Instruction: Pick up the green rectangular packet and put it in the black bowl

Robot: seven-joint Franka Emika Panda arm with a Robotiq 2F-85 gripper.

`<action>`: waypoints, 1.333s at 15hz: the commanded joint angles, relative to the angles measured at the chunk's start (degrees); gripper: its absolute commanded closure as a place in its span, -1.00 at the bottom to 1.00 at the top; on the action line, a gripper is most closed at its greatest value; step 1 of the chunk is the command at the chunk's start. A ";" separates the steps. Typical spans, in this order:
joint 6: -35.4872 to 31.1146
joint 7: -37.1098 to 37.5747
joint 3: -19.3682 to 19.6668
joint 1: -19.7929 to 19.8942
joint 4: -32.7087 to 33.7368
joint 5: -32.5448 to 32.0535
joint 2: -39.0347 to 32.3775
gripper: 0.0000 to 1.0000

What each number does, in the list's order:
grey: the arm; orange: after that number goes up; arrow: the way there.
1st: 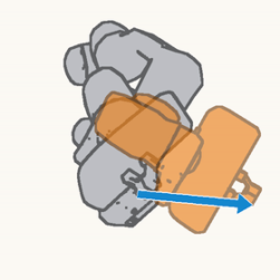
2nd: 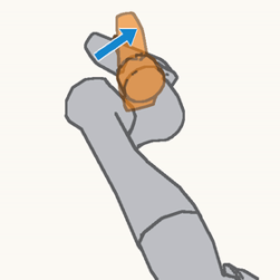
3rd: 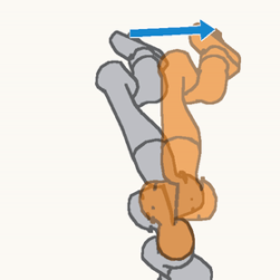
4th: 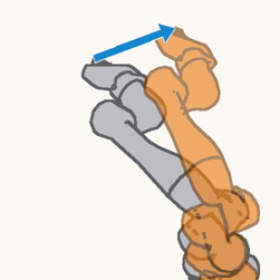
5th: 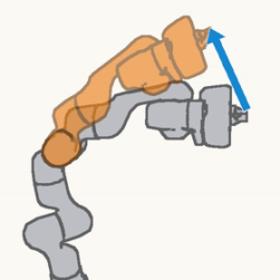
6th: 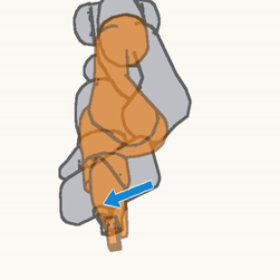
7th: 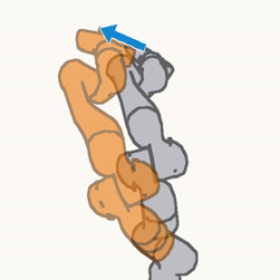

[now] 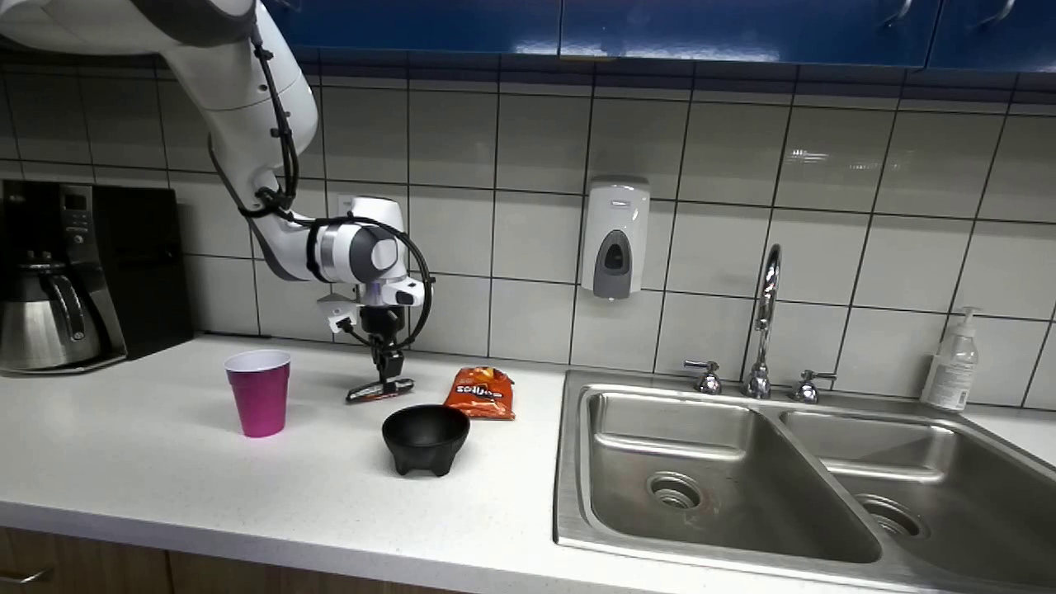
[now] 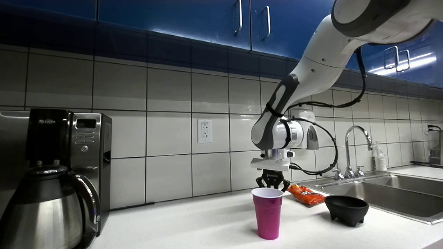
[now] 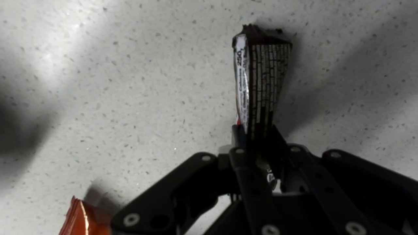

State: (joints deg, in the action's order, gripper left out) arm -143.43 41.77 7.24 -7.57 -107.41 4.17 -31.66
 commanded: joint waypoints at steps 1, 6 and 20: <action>-0.76 0.12 -0.02 -0.21 -2.39 -0.52 3.68 0.91; -3.57 -0.63 -0.36 0.14 -5.83 -0.29 8.01 0.91; -11.08 -2.82 -0.15 3.66 -19.95 0.60 19.73 0.91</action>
State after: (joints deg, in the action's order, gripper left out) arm -152.54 41.01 7.40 -5.51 -122.28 4.19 -16.74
